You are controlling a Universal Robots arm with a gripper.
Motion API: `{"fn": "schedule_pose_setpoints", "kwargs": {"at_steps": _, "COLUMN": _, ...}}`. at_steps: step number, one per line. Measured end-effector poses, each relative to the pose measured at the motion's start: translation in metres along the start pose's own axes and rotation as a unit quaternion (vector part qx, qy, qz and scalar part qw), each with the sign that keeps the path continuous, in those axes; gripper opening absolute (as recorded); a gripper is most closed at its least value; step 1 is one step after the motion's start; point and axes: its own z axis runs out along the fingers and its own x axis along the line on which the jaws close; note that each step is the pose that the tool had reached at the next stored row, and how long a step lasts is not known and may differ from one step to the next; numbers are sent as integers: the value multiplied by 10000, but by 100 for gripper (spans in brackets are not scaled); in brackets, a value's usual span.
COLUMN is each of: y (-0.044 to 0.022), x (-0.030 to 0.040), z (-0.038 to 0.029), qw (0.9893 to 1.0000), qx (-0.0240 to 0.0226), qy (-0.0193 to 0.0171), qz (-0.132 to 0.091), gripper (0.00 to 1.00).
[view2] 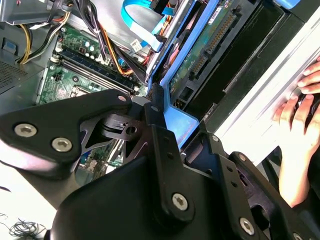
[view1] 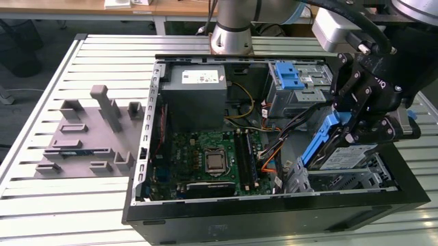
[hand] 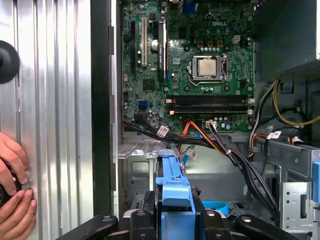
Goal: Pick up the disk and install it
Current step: 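Insert the disk into the insertion slot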
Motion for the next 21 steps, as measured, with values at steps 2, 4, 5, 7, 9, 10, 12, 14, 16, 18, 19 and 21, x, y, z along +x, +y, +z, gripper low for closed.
{"fn": "schedule_pose_setpoints", "kwargs": {"at_steps": 2, "y": 0, "x": 0, "z": 13, "qw": 10000, "qx": 0, "qy": 0, "qz": 0, "gripper": 36}}
{"fn": "schedule_pose_setpoints", "kwargs": {"at_steps": 4, "y": 0, "x": 0, "z": 25, "qw": 10000, "qx": 0, "qy": 0, "qz": 0, "gripper": 36}}
{"fn": "schedule_pose_setpoints", "kwargs": {"at_steps": 5, "y": 0, "x": 0, "z": 31, "qw": 10000, "qx": 0, "qy": 0, "qz": 0, "gripper": 36}}
{"fn": "schedule_pose_setpoints", "kwargs": {"at_steps": 7, "y": 0, "x": 0, "z": 42, "qw": 10000, "qx": 0, "qy": 0, "qz": 0, "gripper": 36}}
{"fn": "schedule_pose_setpoints", "kwargs": {"at_steps": 9, "y": 0, "x": 0, "z": 53, "qw": 10000, "qx": 0, "qy": 0, "qz": -1, "gripper": 36}}
{"fn": "schedule_pose_setpoints", "kwargs": {"at_steps": 10, "y": 0, "x": 0, "z": 59, "qw": 10000, "qx": 0, "qy": 0, "qz": -1, "gripper": 36}}
{"fn": "schedule_pose_setpoints", "kwargs": {"at_steps": 12, "y": 1, "x": 0, "z": 72, "qw": 10000, "qx": 0, "qy": 0, "qz": 0, "gripper": 36}}
{"fn": "schedule_pose_setpoints", "kwargs": {"at_steps": 14, "y": 1, "x": 0, "z": 84, "qw": 10000, "qx": 0, "qy": 0, "qz": 0, "gripper": 36}}
{"fn": "schedule_pose_setpoints", "kwargs": {"at_steps": 16, "y": 1, "x": 0, "z": 98, "qw": 10000, "qx": 0, "qy": -1, "qz": 0, "gripper": 36}}
{"fn": "schedule_pose_setpoints", "kwargs": {"at_steps": 18, "y": 1, "x": 0, "z": 111, "qw": 10000, "qx": 0, "qy": 0, "qz": -1, "gripper": 36}}
{"fn": "schedule_pose_setpoints", "kwargs": {"at_steps": 19, "y": 1, "x": 0, "z": 118, "qw": 10000, "qx": 0, "qy": 0, "qz": -1, "gripper": 36}}
{"fn": "schedule_pose_setpoints", "kwargs": {"at_steps": 21, "y": 1, "x": 0, "z": 130, "qw": 10000, "qx": 0, "qy": 0, "qz": 0, "gripper": 36}}
